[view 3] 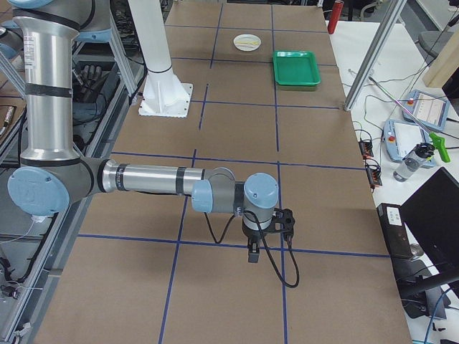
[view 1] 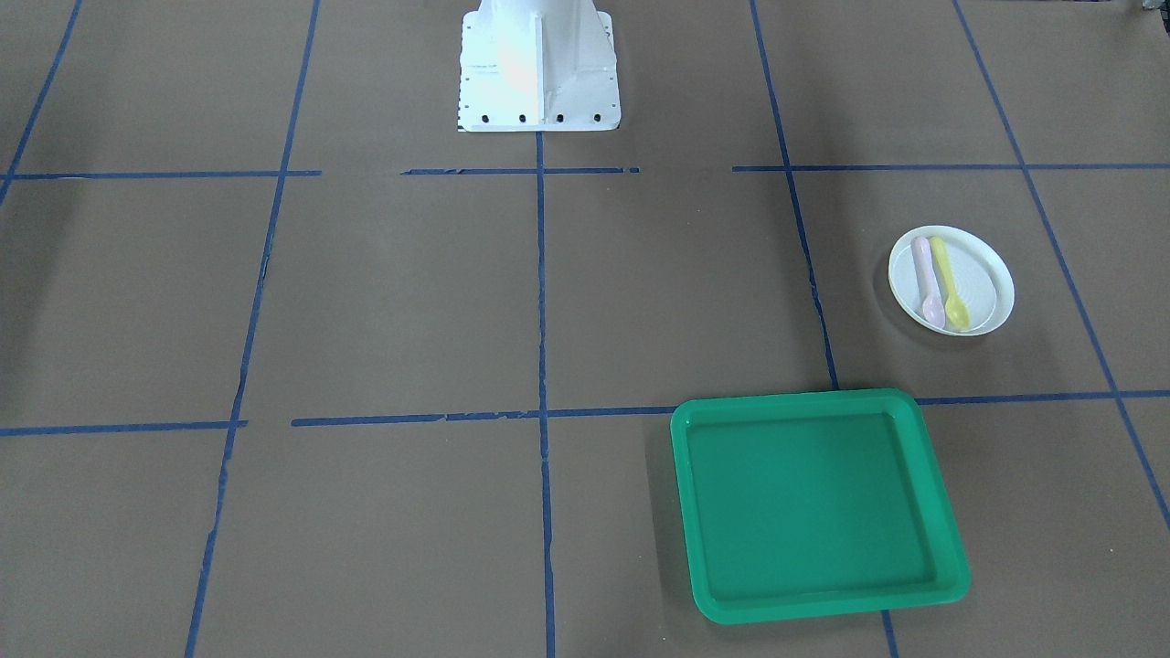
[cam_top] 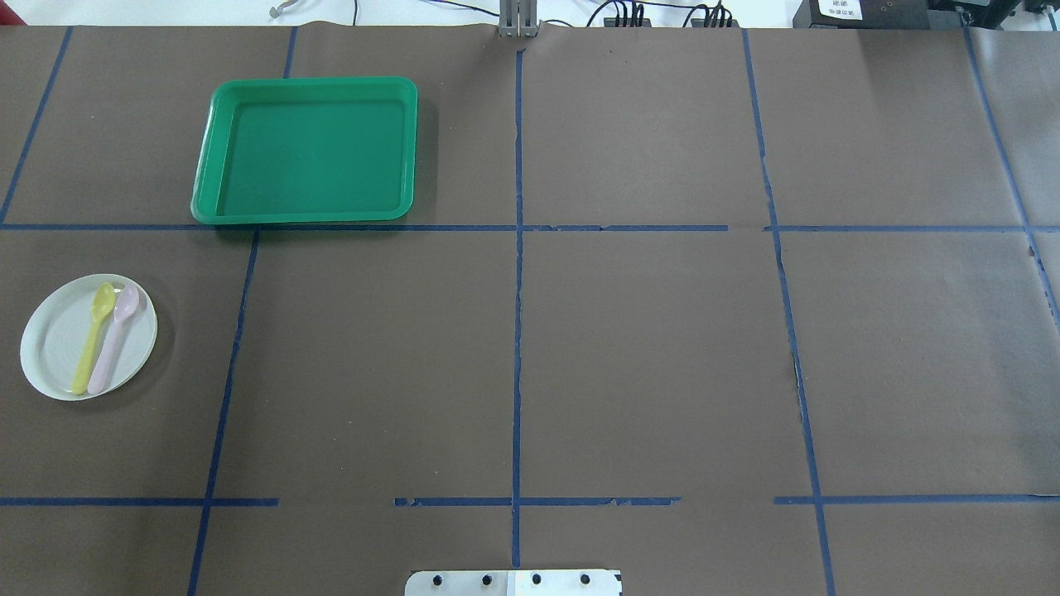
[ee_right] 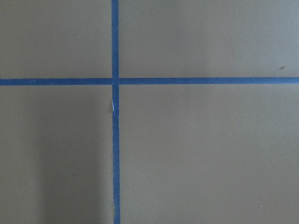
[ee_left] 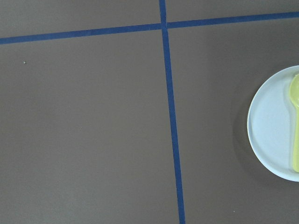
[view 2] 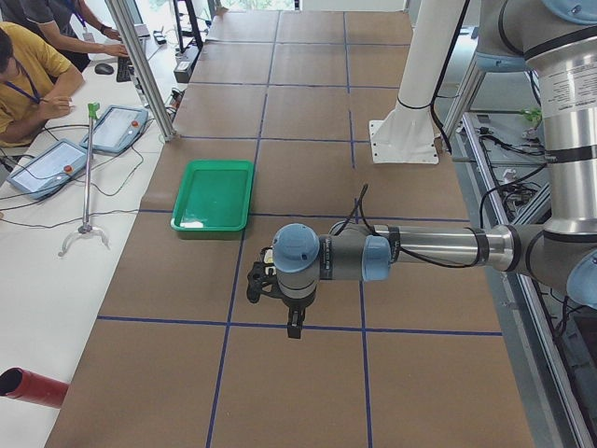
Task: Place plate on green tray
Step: 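Reach the left gripper down to the rim of the white plate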
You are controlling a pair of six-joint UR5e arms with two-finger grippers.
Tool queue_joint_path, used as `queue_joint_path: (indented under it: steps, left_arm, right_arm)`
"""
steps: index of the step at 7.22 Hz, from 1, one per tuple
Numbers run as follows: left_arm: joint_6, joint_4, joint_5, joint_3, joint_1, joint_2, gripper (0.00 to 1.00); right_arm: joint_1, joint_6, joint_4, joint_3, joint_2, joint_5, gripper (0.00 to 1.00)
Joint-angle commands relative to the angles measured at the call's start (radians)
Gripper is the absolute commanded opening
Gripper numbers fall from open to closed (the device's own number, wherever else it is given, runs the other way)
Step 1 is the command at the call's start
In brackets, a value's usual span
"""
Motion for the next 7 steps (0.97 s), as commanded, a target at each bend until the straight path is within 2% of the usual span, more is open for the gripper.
queue_joint_path:
  steps: [1,3,4,5,6,7]
  left_arm:
    - [0.0,0.002,0.0,0.001,0.0,-0.005,1.0]
    - [0.005,-0.003,-0.007,-0.005,0.0,-0.02,1.0]
    - [0.003,-0.035,-0.007,-0.005,0.008,-0.061,1.0]
    - [-0.059,-0.129,-0.01,0.031,0.057,-0.068,1.0]
    - [-0.227,-0.29,-0.004,0.097,0.16,-0.067,1.0]
    - [-0.383,-0.525,-0.001,0.195,0.236,-0.067,1.0]
  right_arm:
    - [0.0,0.0,0.0,0.0,0.0,0.001,1.0]
    - [0.0,0.0,0.0,0.0,0.0,0.0,1.0]
    - [0.0,0.0,0.0,0.0,0.0,-0.001,1.0]
    - [0.0,0.0,0.0,0.0,0.0,0.001,1.0]
    - [0.0,0.0,0.0,0.0,0.0,0.0,1.0]
    - [0.0,0.0,0.0,0.0,0.0,-0.001,1.0]
